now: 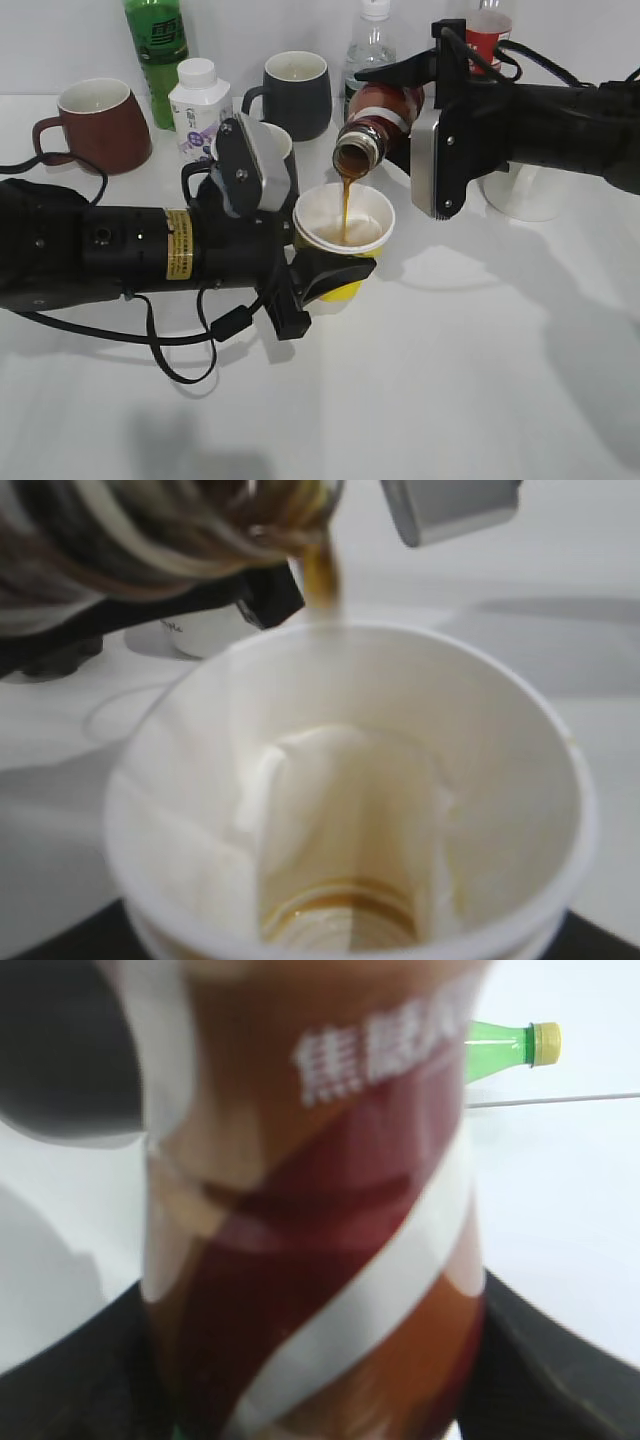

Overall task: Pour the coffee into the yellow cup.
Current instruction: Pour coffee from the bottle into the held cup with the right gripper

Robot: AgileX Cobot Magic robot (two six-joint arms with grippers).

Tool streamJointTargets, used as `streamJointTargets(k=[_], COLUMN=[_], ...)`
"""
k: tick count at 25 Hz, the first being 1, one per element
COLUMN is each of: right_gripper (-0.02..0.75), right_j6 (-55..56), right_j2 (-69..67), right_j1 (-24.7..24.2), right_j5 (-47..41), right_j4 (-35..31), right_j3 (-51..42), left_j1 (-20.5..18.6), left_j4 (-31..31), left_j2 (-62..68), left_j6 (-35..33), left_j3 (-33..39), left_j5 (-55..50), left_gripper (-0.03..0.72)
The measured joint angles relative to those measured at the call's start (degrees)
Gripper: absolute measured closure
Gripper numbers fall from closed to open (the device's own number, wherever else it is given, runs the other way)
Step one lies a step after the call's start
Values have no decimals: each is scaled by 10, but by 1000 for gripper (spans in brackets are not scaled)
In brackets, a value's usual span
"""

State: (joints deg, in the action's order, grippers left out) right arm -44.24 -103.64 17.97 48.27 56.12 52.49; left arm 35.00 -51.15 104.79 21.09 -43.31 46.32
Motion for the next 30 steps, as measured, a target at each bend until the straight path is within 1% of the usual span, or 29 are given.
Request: streamJointTargets(k=[6,30], right_gripper=[234,234], right_j6=[-24,-52], right_j2=[0,0], right_j1=[0,0], right_j5=[1,-9], right_j4=[-15,-16], right_j3=[0,0], left_j1=[2,2], left_j4=[-12,-20], left_j2=[0,-1], left_j6=[0,1], left_j3=[0,10], left_j5=[-1,-1], left_gripper=[309,309])
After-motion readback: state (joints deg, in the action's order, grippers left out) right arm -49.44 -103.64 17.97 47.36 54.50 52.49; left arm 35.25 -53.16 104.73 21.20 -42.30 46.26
